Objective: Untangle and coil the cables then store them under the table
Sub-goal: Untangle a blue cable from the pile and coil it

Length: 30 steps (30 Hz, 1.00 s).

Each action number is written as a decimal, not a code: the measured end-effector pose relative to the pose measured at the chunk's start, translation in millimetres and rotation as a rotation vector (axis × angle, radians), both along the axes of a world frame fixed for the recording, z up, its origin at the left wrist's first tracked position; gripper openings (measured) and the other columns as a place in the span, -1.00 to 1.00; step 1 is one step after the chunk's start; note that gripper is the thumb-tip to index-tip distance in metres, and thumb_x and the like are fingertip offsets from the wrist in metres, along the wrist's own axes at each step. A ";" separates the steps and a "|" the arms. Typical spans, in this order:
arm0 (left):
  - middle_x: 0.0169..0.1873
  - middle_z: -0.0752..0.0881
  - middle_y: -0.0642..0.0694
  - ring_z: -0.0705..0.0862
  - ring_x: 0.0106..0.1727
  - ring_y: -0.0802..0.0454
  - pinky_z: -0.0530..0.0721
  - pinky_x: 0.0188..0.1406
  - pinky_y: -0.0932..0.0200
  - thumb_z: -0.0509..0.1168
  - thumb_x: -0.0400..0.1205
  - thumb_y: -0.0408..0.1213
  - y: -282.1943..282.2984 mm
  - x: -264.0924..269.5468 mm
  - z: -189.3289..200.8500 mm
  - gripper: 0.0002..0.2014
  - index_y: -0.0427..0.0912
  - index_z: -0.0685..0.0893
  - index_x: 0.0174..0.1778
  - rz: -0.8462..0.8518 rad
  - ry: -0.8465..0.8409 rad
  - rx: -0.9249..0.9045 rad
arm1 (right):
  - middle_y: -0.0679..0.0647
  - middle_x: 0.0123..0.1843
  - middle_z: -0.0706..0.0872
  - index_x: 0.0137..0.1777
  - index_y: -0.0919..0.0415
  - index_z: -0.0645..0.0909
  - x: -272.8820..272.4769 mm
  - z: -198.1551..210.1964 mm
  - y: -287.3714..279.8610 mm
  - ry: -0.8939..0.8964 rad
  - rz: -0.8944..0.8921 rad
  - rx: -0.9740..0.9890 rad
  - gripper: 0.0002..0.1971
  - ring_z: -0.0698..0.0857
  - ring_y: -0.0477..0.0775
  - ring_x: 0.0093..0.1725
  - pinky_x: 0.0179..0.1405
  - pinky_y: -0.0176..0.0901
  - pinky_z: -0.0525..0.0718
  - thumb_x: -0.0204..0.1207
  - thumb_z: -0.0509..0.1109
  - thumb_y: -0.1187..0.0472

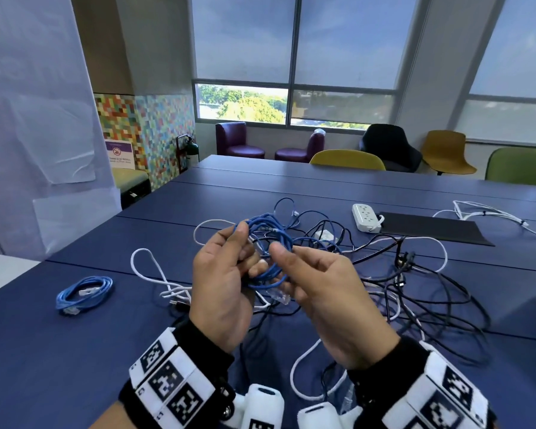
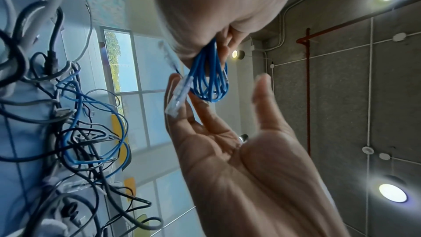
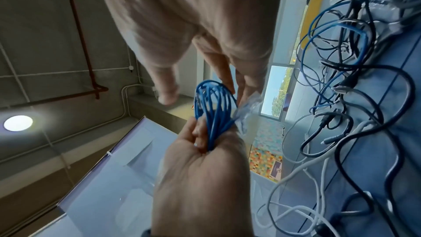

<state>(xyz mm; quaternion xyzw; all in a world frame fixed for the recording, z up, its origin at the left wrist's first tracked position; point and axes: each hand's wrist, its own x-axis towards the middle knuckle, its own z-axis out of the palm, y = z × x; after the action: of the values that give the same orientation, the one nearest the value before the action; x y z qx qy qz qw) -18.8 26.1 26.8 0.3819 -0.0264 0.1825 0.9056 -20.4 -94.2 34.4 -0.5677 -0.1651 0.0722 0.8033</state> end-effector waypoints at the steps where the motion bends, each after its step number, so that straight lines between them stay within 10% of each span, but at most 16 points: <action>1: -0.49 0.23 -0.01 0.17 -0.49 0.11 0.33 -0.49 0.26 0.24 0.69 -0.28 -1.1 0.0 -1.3 -0.81 -0.16 0.48 -0.26 -0.008 0.002 0.008 | 0.35 -0.15 0.82 -0.09 0.53 0.74 0.3 -0.9 2.6 -0.013 -0.049 -0.008 -0.71 0.77 0.17 -0.15 0.15 0.13 0.72 0.46 0.48 0.21; 10: -0.49 0.56 -0.01 0.57 -0.41 0.09 0.65 -0.19 0.10 0.29 0.64 -0.27 -5.3 -1.0 -7.0 -0.88 -0.26 0.62 -0.11 0.083 0.004 0.336 | 0.22 -0.29 0.79 -0.17 0.36 0.73 6.8 -3.0 2.8 -0.030 -0.352 0.028 -0.95 0.74 0.19 -0.19 0.05 0.14 0.71 0.50 0.47 0.43; 18: -0.45 0.69 -0.08 0.67 -0.28 -0.13 0.71 0.05 -0.39 0.27 0.70 -0.35 -5.0 -0.2 -6.7 -0.86 -0.26 0.70 -0.14 0.229 0.116 0.574 | 0.05 -0.36 0.75 0.15 0.22 0.56 6.3 -5.0 2.0 -0.129 -0.325 0.075 -0.72 0.72 -0.02 -0.30 -0.29 -0.31 0.69 0.52 0.40 0.52; 30: -0.01 0.69 -0.41 0.67 0.07 -0.37 0.71 0.04 -0.39 0.30 0.55 -0.16 22.1 -3.3 3.4 -0.48 -0.54 0.58 0.26 -0.400 0.337 0.308 | 0.13 -0.17 0.82 0.29 0.13 0.42 14.8 1.5 -15.0 -0.097 -0.008 0.022 -0.61 0.79 0.08 -0.22 -0.18 -0.05 0.77 0.60 0.25 0.56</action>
<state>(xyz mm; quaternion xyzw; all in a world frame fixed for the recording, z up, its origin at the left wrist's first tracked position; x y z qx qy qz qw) -22.1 48.2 30.1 0.5270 0.0223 -0.0717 0.8465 -5.7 -109.2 35.9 -0.5621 -0.2025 0.0397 0.8009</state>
